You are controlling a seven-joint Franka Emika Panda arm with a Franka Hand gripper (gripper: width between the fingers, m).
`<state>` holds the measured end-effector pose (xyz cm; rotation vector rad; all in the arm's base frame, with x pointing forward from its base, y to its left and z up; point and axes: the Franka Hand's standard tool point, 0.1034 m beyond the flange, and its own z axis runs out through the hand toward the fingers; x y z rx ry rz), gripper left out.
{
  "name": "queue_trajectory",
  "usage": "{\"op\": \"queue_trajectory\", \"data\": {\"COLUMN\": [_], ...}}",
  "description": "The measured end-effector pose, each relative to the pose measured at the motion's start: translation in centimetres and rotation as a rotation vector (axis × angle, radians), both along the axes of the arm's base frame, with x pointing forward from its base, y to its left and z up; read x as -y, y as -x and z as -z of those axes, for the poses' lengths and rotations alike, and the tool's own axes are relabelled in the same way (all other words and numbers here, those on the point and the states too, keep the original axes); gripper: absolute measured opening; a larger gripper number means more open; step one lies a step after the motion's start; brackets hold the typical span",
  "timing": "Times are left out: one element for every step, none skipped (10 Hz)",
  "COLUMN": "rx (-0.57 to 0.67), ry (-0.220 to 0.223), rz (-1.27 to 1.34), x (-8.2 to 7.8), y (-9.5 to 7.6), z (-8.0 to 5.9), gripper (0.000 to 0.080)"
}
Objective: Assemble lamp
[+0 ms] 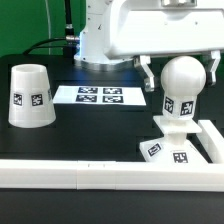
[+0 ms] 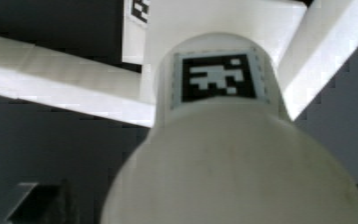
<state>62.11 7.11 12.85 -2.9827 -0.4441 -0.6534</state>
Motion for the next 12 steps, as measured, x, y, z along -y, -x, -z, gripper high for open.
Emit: {"op": "queue_trajectory", "data": {"rx": [-0.013,-0.018,-0.030,-0.045,-0.051,-0.124,-0.187,-0.229,-0.299,-0.362,-0.430,-0.442], "ry": [-0.003,-0.005,-0.007,-0.011,-0.012,-0.025,-0.030,-0.028,-0.013,0.005,0.023,0.032], "rz": [-0.003,-0.001,0.001,-0.001,0.000,0.000,-0.012,-0.023,-0.047,-0.074,-0.097,-0.101], "x": [0.1,0.3,0.2,0.0,0.0,-0.6,-0.9,-1.0,-1.1,-1.0,-0.7,-0.4], "y": [-0.1,-0.2,-0.1,0.0,0.1,0.6,0.7,0.6,0.8,1.0,1.0,0.5], "z": [-0.8,-1.1,-0.8,-0.8,-0.7,-0.4,-0.3,-0.1,0.1,0.2,0.3,0.4], "gripper": [0.0698,0.0699,0.0699,0.0699,0.0699,0.0699,0.0699,0.0699,0.0699,0.0699,0.0698,0.0699]}}
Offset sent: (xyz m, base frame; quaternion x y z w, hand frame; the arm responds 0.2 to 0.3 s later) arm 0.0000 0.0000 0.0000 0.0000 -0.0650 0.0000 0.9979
